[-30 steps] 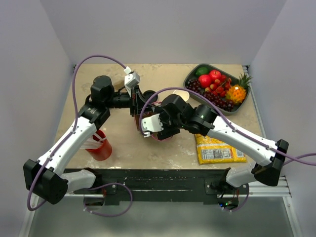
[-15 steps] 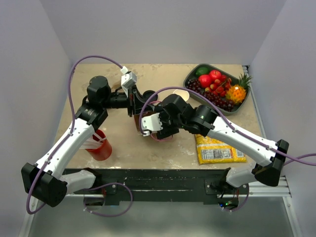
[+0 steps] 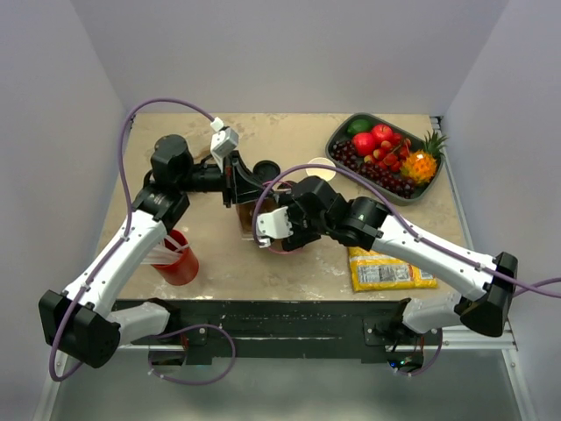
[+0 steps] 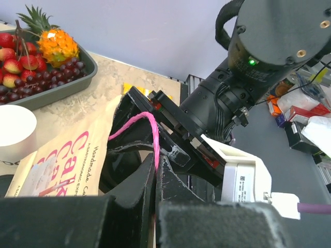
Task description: Pack the takeout coffee
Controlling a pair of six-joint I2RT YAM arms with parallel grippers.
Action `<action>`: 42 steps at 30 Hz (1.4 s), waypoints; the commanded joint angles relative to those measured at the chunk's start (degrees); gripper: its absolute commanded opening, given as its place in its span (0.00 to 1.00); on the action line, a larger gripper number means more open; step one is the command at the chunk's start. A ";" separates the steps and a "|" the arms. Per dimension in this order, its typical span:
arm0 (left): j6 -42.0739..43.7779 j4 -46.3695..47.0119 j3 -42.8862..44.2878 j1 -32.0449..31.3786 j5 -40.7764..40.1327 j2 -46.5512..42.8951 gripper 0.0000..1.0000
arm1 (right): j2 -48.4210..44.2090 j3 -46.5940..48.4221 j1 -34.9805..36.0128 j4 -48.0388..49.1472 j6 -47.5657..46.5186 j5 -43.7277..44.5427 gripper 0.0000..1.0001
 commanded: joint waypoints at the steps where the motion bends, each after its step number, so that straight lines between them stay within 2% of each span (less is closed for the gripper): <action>1: -1.60 2.74 0.21 0.99 2.10 -1.81 0.00 | -3.93 -3.31 -0.23 1.88 -1.32 -3.11 0.00; 10: -5.99 6.70 -0.93 1.78 3.51 -2.16 0.00 | -4.19 -6.21 -0.32 1.35 -4.83 -2.76 0.00; 13: -10.99 11.86 -2.68 2.40 3.51 -1.90 0.00 | -3.94 -7.98 -0.32 3.37 -6.76 -0.92 0.00; 15: -13.02 11.71 -2.87 2.83 1.85 -1.72 0.00 | -3.23 -8.07 -0.32 3.29 -7.47 -0.48 0.00; 29: -21.02 19.26 -1.29 4.07 7.20 5.04 0.00 | 3.36 -5.79 -0.85 9.09 -7.04 3.39 0.00; 42: -25.68 23.92 -1.73 4.24 6.85 6.36 0.00 | 5.74 -1.30 -1.02 9.79 -9.05 2.87 0.00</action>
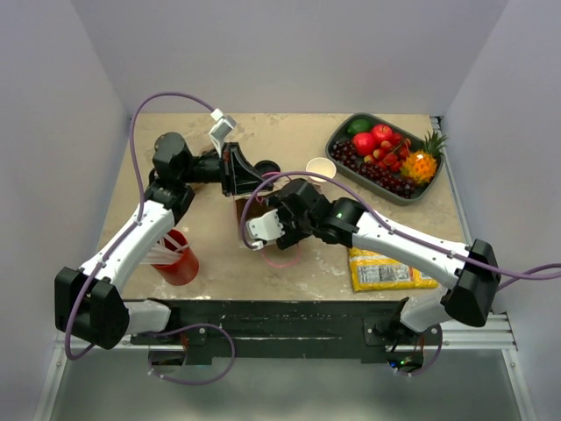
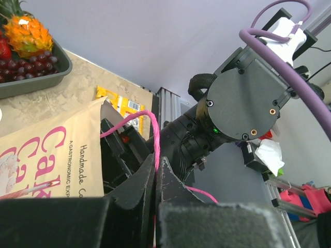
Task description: Pack the takeout coffee
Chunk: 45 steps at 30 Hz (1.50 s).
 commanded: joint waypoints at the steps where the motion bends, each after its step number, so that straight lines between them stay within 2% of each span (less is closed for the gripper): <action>1: -3.69 4.48 1.07 0.53 1.21 -0.04 0.00 | -0.41 1.98 -0.13 3.21 -2.10 -0.06 0.00; 12: -7.92 9.31 -0.51 2.28 3.58 0.05 0.00 | 2.05 0.30 -2.76 5.67 -2.46 -3.14 0.00; 23: -10.46 10.62 -1.92 2.46 5.87 1.28 0.00 | 2.32 -1.45 -7.25 9.63 -7.38 -8.05 0.00; 26: -15.11 15.27 -2.53 2.90 6.84 2.68 0.00 | 2.32 -2.15 -7.60 10.77 -10.36 -9.91 0.00; 30: -24.94 25.90 -3.76 3.69 7.37 4.27 0.00 | 3.11 -1.98 -7.77 9.99 -12.39 -12.28 0.00; 32: -26.72 28.54 -4.11 4.13 7.19 4.70 0.00 | 3.55 -2.07 -7.95 10.07 -13.09 -12.99 0.00; 45: -33.67 33.83 -2.53 4.92 8.42 7.78 0.00 | 6.45 -1.98 -8.65 13.40 -14.33 -14.40 0.00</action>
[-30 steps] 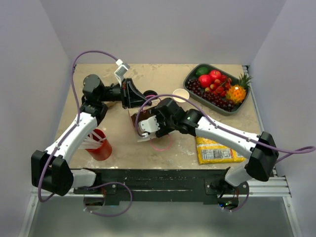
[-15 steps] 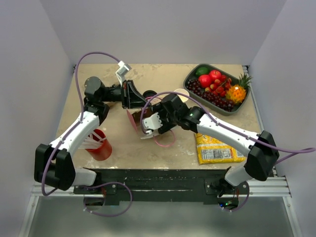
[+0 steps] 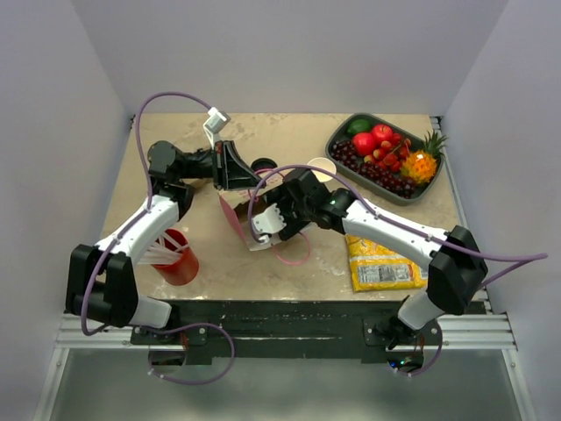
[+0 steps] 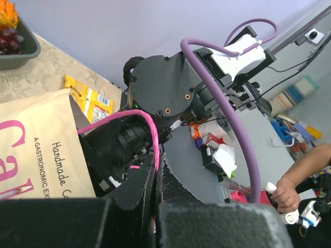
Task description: Pack the takeout coffee
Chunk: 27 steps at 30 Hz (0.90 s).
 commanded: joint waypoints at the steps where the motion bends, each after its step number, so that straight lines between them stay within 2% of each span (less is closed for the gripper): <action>1: -3.77 4.50 1.86 0.57 1.58 1.23 0.00 | 0.48 0.07 -0.19 4.77 -0.95 -1.04 0.00; 6: -5.17 4.94 2.13 0.57 1.76 2.10 0.00 | 0.22 -1.42 -0.46 8.47 -2.00 -2.27 0.00; 17: -7.99 5.12 6.96 1.19 0.53 2.90 0.00 | -5.05 -4.49 -0.37 9.61 -3.06 -4.20 0.00; 27: -8.16 3.53 7.66 1.19 -0.35 3.25 0.00 | -4.36 -4.15 0.95 8.82 -2.97 -5.60 0.00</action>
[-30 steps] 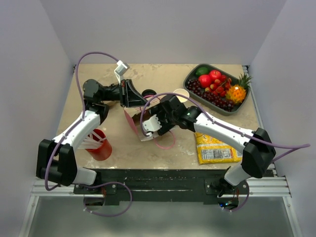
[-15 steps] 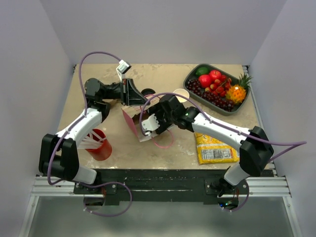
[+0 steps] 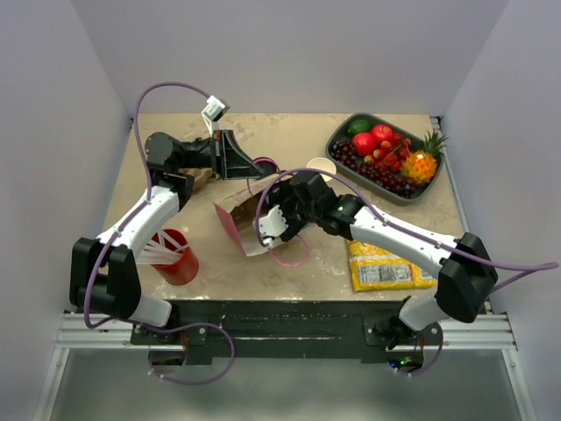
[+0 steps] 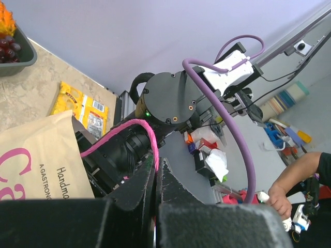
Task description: Pack the takeout coffee
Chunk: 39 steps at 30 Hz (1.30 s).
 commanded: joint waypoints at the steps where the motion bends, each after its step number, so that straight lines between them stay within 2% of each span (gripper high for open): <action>1: -1.28 0.87 2.22 0.40 -1.01 0.38 0.00 | -0.14 0.84 1.08 1.85 -1.07 -2.81 0.00; 10: -1.37 -0.28 2.48 0.49 -1.01 1.35 0.00 | 5.75 5.76 1.08 -0.35 -1.33 -3.25 0.00; 17: -1.72 -0.19 3.10 0.84 -0.66 2.49 0.00 | 8.30 7.52 0.99 -0.79 -0.63 -0.26 0.00; 21: -1.89 0.25 3.36 1.19 -0.57 3.02 0.00 | 9.09 7.34 0.99 -1.05 -0.89 -3.58 0.00; 26: -1.72 -0.28 4.68 2.24 -0.04 4.34 0.00 | 13.48 13.31 0.99 -9.64 -2.21 -4.75 0.00; 39: -0.75 -2.04 6.97 3.83 0.92 5.57 0.00 | 15.87 18.68 -0.94 -17.66 -0.19 -5.44 0.00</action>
